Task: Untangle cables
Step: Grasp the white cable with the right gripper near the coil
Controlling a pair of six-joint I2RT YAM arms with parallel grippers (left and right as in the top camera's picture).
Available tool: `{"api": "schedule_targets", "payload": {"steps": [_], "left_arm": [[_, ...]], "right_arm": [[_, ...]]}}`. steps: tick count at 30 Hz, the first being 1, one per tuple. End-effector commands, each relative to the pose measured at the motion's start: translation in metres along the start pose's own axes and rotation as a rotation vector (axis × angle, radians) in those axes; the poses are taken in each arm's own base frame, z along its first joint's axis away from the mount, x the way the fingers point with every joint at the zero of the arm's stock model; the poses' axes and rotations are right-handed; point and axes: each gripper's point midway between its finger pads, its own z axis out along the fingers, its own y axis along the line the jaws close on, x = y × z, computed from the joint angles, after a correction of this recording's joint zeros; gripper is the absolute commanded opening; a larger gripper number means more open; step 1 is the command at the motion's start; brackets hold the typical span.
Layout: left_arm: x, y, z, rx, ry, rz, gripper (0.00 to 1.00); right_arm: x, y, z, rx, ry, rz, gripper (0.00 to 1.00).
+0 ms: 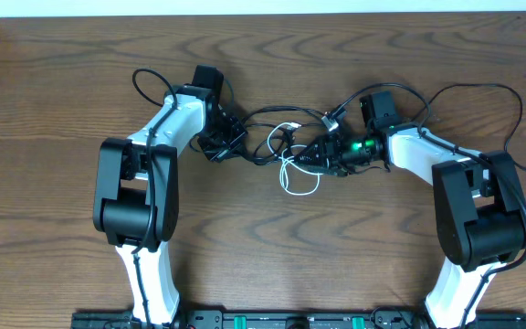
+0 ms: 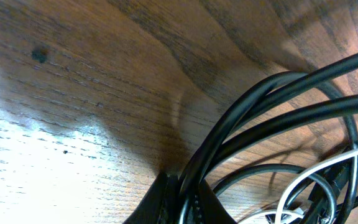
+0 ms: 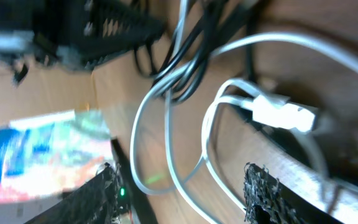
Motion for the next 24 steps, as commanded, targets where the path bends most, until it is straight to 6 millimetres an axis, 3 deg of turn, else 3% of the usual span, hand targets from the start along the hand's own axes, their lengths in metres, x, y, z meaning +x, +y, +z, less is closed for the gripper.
{"api": "schedule_targets", "payload": {"steps": [1,7,11,18,24], "left_arm": [[-0.005,0.008,0.004,-0.036,-0.018,-0.002,0.09],[-0.005,0.008,0.004,-0.036,-0.018,-0.002,0.09],[-0.005,0.008,0.004,-0.036,-0.018,-0.002,0.09],[-0.005,0.009,0.004,-0.036,-0.018,-0.002,0.09],[-0.005,0.008,0.004,-0.036,-0.018,-0.002,0.09]], "right_arm": [[0.012,0.015,0.003,-0.076,0.046,-0.201,0.62],[0.021,-0.002,0.012,0.031,0.080,-0.406,0.67],[0.020,-0.003,0.011,0.037,0.076,-0.414,0.69],[0.022,-0.006,-0.005,0.079,0.123,-0.499,0.64],[0.028,-0.019,-0.021,0.287,0.298,-0.730,0.74]]}}
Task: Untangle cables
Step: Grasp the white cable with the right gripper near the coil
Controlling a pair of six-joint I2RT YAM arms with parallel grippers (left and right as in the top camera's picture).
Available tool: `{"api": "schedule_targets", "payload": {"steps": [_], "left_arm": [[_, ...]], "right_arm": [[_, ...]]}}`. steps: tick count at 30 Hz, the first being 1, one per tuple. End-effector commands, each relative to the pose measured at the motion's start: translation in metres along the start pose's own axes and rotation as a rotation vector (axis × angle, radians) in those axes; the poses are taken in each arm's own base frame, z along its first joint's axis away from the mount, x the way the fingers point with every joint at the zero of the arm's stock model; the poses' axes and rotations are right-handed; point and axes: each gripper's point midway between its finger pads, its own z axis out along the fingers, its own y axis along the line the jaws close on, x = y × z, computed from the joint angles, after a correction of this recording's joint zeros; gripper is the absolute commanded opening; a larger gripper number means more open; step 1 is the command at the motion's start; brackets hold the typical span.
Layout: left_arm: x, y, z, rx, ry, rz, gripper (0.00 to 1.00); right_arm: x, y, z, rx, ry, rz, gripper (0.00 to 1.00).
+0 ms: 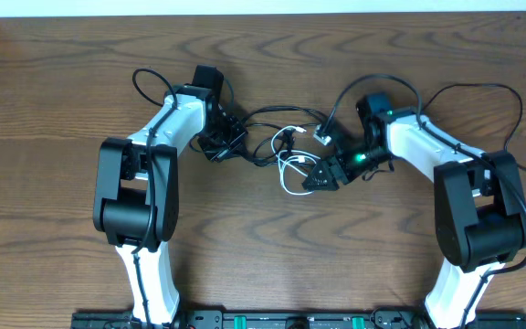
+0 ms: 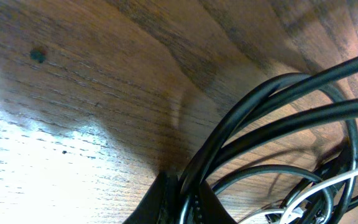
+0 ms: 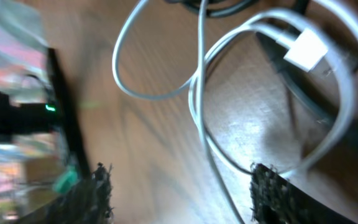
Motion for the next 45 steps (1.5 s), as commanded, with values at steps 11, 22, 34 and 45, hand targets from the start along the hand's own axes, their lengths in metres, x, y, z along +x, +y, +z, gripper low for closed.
{"api": "schedule_targets", "payload": {"steps": [11,22,34,45], "left_arm": [[-0.005,0.009,0.004,-0.037,-0.018,-0.002,0.09],[-0.005,0.009,0.004,-0.037,-0.018,-0.002,0.09],[-0.005,0.009,0.004,-0.037,-0.017,-0.002,0.09],[-0.005,0.009,0.004,-0.037,-0.018,-0.002,0.09]], "right_arm": [[-0.002,0.011,0.017,0.078,0.126,-0.473,0.77],[0.011,0.033,0.024,-0.066,0.093,-0.418,0.33],[0.011,0.032,0.028,-0.068,0.080,-0.195,0.04],[-0.004,0.023,0.026,-0.036,0.027,-0.064,0.01]]}}
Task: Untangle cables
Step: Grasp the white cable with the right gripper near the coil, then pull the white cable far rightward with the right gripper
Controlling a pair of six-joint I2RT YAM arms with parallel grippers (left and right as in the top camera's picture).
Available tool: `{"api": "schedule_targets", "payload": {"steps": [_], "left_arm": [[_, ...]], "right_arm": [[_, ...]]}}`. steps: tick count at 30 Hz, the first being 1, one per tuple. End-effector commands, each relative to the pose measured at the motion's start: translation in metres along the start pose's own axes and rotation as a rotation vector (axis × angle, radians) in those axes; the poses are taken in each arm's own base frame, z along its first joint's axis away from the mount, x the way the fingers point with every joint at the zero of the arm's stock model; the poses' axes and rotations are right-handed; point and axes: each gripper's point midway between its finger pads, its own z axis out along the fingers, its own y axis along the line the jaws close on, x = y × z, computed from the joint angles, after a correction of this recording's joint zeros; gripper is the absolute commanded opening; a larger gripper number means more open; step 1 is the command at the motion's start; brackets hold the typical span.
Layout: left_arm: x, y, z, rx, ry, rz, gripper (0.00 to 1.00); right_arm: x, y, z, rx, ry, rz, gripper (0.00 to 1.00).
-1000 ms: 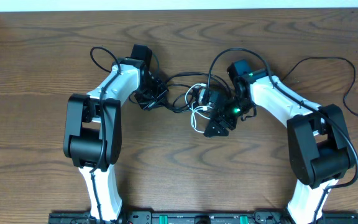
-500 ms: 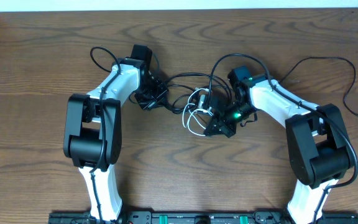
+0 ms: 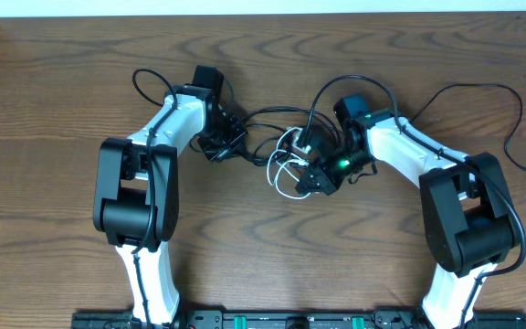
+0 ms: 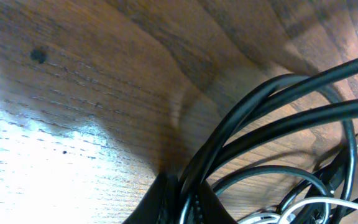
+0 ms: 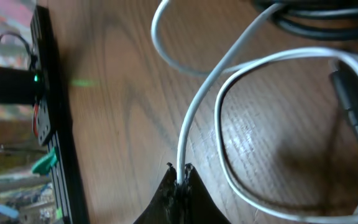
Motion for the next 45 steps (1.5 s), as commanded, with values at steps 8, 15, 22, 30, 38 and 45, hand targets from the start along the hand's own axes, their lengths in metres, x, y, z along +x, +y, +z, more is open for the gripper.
{"api": "schedule_targets", "payload": {"steps": [8,15,22,30,38,45], "left_arm": [[-0.005,0.009,0.004,-0.037,-0.018,-0.002,0.09],[-0.010,0.009,0.004,-0.045,-0.040,0.002,0.09],[-0.013,0.011,0.004,-0.058,-0.056,0.003,0.10],[-0.013,0.011,0.004,-0.058,-0.057,0.003,0.09],[-0.014,0.013,0.003,-0.066,-0.064,0.003,0.09],[-0.014,0.013,0.003,-0.066,-0.064,0.003,0.09]], "right_arm": [[0.001,-0.010,-0.002,0.037,-0.006,0.163,0.01],[-0.035,0.037,-0.020,-0.231,-0.167,0.028,0.01],[-0.082,0.075,-0.091,-0.361,-0.392,-0.127,0.01],[-0.108,0.114,-0.177,-0.225,-0.551,-0.340,0.01],[-0.109,0.154,-0.251,-0.018,-0.681,-0.523,0.01],[-0.098,0.192,-0.304,0.138,-0.790,-0.674,0.01]]}}
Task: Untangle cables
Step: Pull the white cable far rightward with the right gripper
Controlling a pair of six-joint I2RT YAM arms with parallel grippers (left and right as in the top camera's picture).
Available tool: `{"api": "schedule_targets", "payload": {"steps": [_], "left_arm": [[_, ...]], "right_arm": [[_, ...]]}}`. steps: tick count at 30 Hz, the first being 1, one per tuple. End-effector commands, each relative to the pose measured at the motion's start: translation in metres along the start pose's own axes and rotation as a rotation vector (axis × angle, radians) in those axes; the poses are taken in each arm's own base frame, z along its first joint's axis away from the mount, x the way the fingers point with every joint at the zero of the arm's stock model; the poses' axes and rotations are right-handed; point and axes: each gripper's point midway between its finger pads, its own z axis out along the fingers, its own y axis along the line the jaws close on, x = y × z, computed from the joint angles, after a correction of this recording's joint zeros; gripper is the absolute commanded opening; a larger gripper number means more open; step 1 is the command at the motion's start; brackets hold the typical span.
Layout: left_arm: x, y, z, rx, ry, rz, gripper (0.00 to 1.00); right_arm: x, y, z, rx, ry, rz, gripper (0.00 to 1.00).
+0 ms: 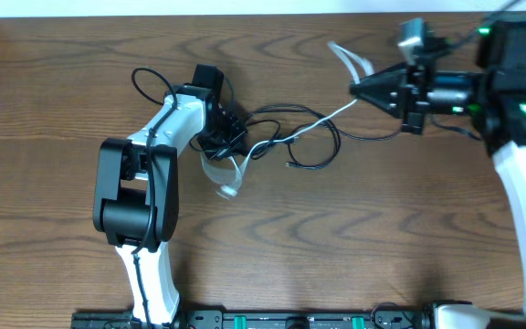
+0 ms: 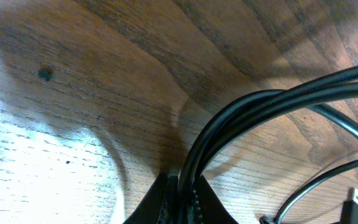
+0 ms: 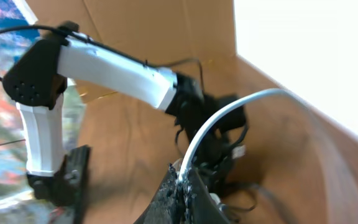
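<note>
A black cable lies looped on the wooden table, its bundle pinned by my left gripper, which is shut on it; the strands rise from between the jaws. A white cable runs taut from a blurred end near the left gripper up to my right gripper, raised high at the upper right and shut on it. In the right wrist view the white cable arcs up from the closed fingertips. A black plug end lies loose on the table.
The left arm stretches along the table's left half. A thin black lead loops behind it. The right arm's body fills the right edge. The table's front half is bare wood.
My right gripper, then low over the tangle at the table's middle and shut on the white cable, is now high at the upper right, the cable drawn taut out of the black loops. Left gripper unmoved.
The left gripper has stayed shut on the black bundle throughout. The right gripper stood open over the white cable beside the tangle at the two oldest moments, then was shut on it, and now holds it raised far to the upper right, white cable largely out of the black.
</note>
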Motion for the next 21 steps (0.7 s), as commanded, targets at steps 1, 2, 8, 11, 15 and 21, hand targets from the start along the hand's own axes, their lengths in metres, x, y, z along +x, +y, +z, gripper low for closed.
{"api": "schedule_targets", "payload": {"steps": [1,2,8,11,15,21], "left_arm": [[-0.008,0.013,0.004,-0.061,-0.036,-0.003,0.09],[-0.008,0.013,0.004,-0.061,-0.036,-0.002,0.09],[-0.008,0.013,0.004,-0.061,-0.037,-0.002,0.09],[-0.008,0.013,0.004,-0.061,-0.036,-0.002,0.09],[-0.008,0.013,0.004,-0.061,-0.036,-0.002,0.09],[-0.008,0.013,0.004,-0.062,-0.036,-0.002,0.09]], "right_arm": [[-0.029,0.018,-0.024,0.055,-0.043,-0.108,0.01],[-0.032,0.018,-0.029,0.083,-0.046,-0.123,0.01],[-0.046,0.015,-0.072,0.280,-0.065,-0.149,0.01],[-0.054,0.017,-0.096,0.367,-0.084,-0.171,0.01],[-0.067,0.021,-0.132,0.503,-0.123,-0.182,0.01],[-0.086,0.026,-0.186,0.718,-0.183,-0.212,0.01]]}}
